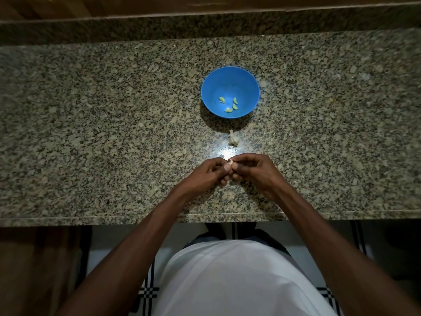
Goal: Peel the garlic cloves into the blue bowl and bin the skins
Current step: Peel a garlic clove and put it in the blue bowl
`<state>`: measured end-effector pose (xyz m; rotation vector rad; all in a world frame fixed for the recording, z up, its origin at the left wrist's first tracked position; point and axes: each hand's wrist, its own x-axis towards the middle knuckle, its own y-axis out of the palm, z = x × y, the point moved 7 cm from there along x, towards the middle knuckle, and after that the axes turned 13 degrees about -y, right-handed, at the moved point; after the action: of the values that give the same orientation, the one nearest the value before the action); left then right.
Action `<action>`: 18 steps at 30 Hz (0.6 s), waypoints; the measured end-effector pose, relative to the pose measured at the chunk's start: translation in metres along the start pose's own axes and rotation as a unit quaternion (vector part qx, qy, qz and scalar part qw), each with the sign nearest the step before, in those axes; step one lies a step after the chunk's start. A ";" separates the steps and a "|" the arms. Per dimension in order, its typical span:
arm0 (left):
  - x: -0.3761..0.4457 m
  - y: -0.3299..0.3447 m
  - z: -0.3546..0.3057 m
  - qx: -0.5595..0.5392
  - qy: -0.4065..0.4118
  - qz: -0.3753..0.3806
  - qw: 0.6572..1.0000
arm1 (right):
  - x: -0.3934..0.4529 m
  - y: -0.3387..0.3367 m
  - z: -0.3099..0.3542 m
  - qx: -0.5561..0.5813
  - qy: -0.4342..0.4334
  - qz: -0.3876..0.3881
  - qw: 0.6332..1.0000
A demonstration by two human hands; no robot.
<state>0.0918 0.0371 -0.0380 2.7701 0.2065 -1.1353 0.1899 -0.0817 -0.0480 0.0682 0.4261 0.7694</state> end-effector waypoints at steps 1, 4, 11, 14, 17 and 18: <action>0.000 0.000 0.000 0.003 -0.001 0.000 1.000 | 0.000 -0.001 -0.001 0.000 0.001 0.002 1.000; 0.000 0.000 -0.001 0.020 -0.007 -0.017 1.000 | 0.000 -0.004 0.001 -0.018 0.003 0.006 1.000; 0.000 -0.005 -0.001 0.005 0.001 -0.097 0.995 | 0.001 -0.011 0.006 -0.032 0.001 0.005 0.999; -0.003 -0.006 -0.003 -0.048 0.017 -0.147 0.988 | -0.001 -0.012 0.006 -0.019 -0.012 0.003 1.000; -0.005 -0.006 -0.001 -0.095 0.018 -0.176 0.980 | -0.003 -0.012 0.005 0.001 -0.016 0.004 1.000; -0.006 -0.005 0.001 -0.110 0.014 -0.180 0.977 | -0.003 -0.013 0.005 0.010 -0.013 0.003 1.000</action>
<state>0.0862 0.0419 -0.0346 2.6149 0.8128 -1.0663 0.1981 -0.0927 -0.0453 0.0984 0.4095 0.7689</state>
